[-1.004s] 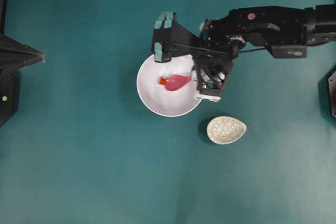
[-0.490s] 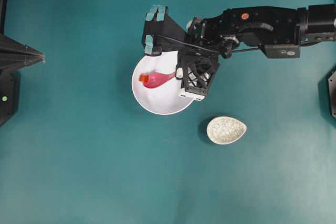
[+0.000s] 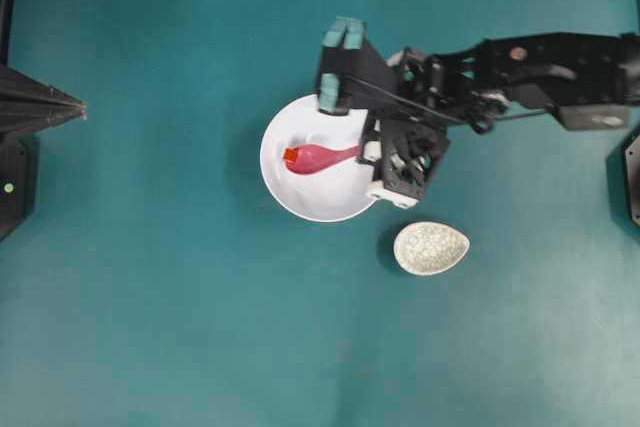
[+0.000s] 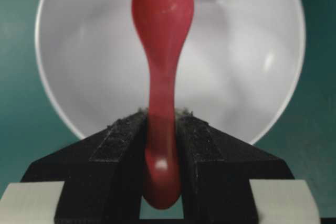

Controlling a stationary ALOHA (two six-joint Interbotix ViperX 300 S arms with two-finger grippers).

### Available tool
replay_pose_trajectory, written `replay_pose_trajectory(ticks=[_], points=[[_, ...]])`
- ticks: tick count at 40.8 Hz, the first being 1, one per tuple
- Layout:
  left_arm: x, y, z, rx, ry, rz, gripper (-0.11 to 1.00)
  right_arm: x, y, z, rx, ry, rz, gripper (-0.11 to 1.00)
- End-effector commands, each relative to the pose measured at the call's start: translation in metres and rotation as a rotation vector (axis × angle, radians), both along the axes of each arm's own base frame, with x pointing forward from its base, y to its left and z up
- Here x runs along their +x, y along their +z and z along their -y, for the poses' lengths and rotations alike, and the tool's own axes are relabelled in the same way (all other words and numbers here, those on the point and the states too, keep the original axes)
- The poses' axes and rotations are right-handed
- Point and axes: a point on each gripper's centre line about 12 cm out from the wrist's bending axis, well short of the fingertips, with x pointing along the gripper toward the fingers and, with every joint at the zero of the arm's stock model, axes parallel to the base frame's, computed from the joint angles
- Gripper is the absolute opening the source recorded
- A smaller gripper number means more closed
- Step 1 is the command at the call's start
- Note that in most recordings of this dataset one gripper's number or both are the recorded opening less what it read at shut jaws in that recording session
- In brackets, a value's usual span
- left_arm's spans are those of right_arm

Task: Grip the spoon and scoop the red block from the bowl with right arm.
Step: 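Raise the spoon with the red cube up out of the bowl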

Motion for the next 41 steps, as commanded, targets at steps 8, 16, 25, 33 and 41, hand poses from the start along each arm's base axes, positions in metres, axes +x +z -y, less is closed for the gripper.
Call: replay_pose_trajectory(ticks=[8, 16, 25, 33, 41], points=[[0.003, 0.007, -0.001, 0.005, 0.003, 0.010, 0.00, -0.032, 0.017, -0.010, -0.021, -0.029, 0.225, 0.21], [0.003, 0.008, -0.001, 0.002, 0.003, 0.011, 0.00, -0.050, 0.032, -0.011, -0.039, -0.040, 0.354, 0.21], [0.003, 0.008, -0.001, 0.004, 0.003, 0.012, 0.00, -0.057, 0.079, -0.011, -0.076, -0.016, 0.473, 0.21], [0.003, 0.008, -0.001, 0.004, 0.003, 0.012, 0.00, -0.061, 0.110, -0.011, -0.114, 0.017, 0.491, 0.21], [0.003, 0.008, -0.001, 0.004, 0.003, 0.011, 0.00, -0.061, 0.119, -0.011, -0.119, 0.021, 0.490, 0.21]])
